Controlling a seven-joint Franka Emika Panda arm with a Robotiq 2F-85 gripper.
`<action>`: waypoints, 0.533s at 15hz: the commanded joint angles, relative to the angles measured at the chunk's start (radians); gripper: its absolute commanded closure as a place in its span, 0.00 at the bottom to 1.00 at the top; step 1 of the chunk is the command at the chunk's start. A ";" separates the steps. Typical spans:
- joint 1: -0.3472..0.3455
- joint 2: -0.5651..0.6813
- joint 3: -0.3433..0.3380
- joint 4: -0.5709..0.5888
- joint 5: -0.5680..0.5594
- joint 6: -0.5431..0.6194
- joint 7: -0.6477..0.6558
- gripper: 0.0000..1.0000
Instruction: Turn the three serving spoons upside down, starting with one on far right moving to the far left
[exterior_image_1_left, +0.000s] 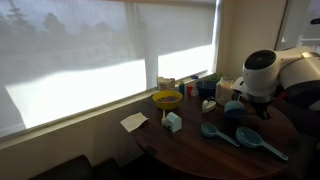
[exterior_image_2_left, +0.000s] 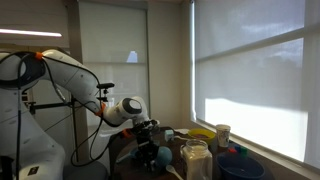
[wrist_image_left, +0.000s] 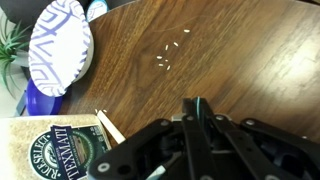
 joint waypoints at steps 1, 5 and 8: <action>0.018 -0.005 0.012 -0.036 -0.081 0.009 0.082 0.98; 0.037 -0.003 0.014 -0.046 -0.110 0.004 0.119 0.66; 0.048 -0.017 0.005 -0.043 -0.096 0.009 0.117 0.47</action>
